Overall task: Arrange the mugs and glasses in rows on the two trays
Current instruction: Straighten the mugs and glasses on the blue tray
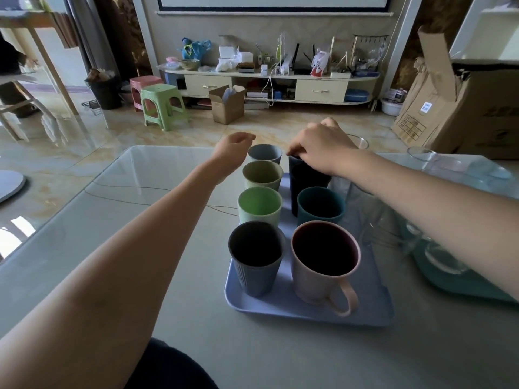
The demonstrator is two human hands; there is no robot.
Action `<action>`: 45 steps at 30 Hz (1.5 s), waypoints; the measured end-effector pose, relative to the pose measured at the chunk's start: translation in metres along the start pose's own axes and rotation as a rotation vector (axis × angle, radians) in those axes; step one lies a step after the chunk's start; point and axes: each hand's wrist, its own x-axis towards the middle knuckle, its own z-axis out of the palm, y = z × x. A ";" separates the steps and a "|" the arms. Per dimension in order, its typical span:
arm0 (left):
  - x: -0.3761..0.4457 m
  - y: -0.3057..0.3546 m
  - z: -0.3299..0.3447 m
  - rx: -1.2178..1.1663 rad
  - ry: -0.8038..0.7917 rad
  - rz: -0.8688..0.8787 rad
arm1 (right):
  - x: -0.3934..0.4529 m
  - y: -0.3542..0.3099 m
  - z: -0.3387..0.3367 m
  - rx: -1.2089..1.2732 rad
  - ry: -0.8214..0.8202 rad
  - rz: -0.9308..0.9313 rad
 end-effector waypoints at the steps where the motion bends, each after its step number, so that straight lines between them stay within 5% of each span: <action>1: -0.007 0.005 0.002 0.041 0.014 0.035 | -0.012 -0.003 -0.006 0.004 -0.004 -0.008; 8: -0.069 0.034 0.029 0.310 -0.048 0.264 | -0.101 -0.024 -0.039 0.085 0.014 -0.117; 16: -0.123 0.028 0.042 0.704 -0.319 0.430 | -0.179 -0.040 -0.047 -0.075 -0.272 -0.202; 40: -0.121 0.036 0.052 0.820 -0.330 0.687 | -0.198 -0.046 -0.026 -0.146 -0.093 -0.280; 45: -0.125 0.037 0.052 0.819 -0.333 0.694 | -0.197 -0.045 -0.030 -0.163 -0.162 -0.276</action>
